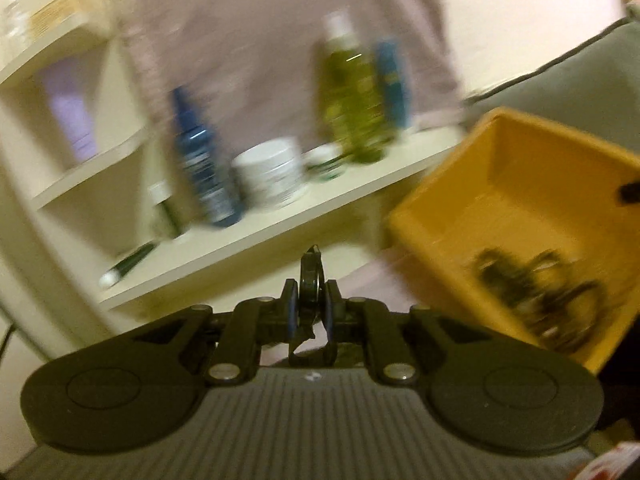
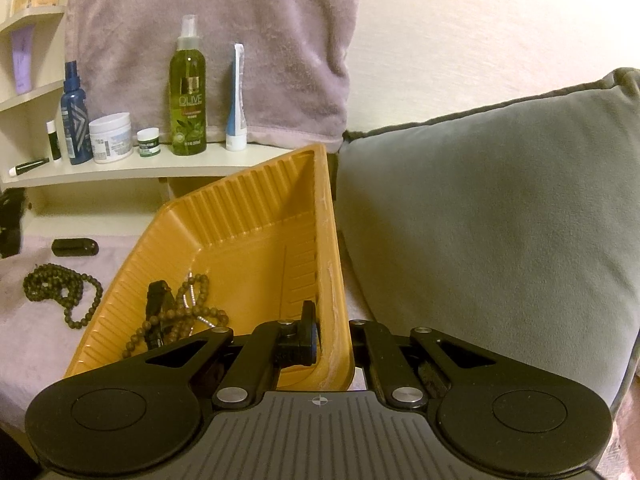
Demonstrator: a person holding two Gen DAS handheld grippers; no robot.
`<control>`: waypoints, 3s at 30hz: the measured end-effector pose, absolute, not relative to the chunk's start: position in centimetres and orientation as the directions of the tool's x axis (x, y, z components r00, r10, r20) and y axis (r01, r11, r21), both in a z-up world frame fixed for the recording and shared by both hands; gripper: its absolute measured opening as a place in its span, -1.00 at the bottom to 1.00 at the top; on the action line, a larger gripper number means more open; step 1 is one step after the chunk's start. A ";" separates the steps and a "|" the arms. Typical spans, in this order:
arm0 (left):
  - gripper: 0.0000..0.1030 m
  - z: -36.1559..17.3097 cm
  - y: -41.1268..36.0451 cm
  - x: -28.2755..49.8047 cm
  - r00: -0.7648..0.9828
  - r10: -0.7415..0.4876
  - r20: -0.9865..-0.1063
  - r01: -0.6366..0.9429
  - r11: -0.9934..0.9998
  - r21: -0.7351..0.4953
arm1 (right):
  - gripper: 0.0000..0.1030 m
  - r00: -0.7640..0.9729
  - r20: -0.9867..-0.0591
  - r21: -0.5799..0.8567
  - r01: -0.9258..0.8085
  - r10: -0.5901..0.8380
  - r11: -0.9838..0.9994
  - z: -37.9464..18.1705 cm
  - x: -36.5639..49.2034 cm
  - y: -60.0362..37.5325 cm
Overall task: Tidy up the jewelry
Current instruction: 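Carry the black bracelet into the orange tray and release it, then move the open left tool back over the remaining jewelry, then grasp the long dark bead necklace with the left tool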
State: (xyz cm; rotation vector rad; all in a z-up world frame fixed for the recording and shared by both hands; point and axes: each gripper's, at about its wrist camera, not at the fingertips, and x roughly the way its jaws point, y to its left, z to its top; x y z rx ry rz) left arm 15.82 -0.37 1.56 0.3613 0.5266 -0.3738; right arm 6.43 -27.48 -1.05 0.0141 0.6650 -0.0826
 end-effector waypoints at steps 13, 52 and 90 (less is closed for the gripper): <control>-0.77 0.2 -11.1 13.0 0.639 -0.518 -0.568 0.668 0.740 0.077 | -0.91 0.783 -0.619 0.009 0.088 -0.064 0.996 -1.1 6.5 -27.9; -0.21 -4.2 3.7 11.6 0.793 -0.101 -0.600 0.194 0.977 0.091 | -0.91 0.784 -0.618 0.010 0.091 -0.065 0.996 -1.4 6.2 -27.9; 0.12 -8.8 0.9 19.6 0.724 -0.146 -0.675 0.291 0.951 0.106 | -0.91 0.772 -0.631 0.002 0.096 -0.073 0.995 -2.0 6.5 -28.5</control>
